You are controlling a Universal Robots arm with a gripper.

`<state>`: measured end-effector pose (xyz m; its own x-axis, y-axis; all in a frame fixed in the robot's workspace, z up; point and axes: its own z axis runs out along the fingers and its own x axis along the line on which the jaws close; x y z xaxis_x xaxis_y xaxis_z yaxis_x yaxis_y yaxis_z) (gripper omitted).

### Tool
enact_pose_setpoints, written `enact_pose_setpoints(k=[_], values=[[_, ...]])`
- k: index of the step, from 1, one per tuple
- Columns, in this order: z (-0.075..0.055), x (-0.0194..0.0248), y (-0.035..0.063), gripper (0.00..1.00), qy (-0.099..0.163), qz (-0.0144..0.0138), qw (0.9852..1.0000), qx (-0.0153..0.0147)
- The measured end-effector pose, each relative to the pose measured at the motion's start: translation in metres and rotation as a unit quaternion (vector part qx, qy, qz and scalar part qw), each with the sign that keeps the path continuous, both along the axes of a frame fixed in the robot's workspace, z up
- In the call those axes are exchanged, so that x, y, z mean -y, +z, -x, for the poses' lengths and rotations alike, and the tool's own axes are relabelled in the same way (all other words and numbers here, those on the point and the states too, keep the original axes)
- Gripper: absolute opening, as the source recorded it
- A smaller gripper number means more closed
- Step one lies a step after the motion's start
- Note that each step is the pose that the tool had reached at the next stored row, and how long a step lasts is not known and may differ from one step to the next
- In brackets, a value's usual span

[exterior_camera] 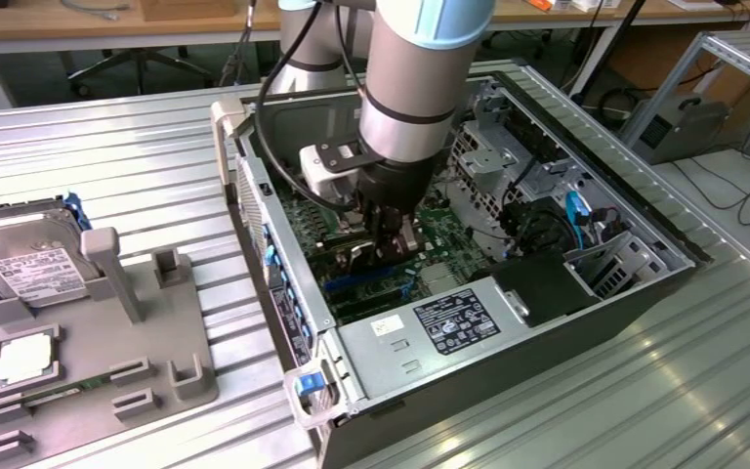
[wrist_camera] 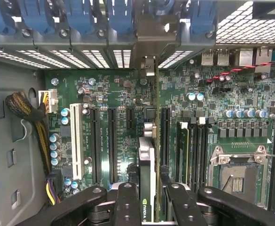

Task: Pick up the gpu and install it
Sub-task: 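Insert the gpu into the slot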

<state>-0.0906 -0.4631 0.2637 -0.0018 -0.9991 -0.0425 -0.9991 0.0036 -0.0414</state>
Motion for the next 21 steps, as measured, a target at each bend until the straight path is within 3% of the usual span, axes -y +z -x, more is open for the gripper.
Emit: enact_pose_setpoints(k=[21], values=[[0.0, 0.0, -0.0042, 0.27, 0.0, 0.0001, 1.0, 0.0]])
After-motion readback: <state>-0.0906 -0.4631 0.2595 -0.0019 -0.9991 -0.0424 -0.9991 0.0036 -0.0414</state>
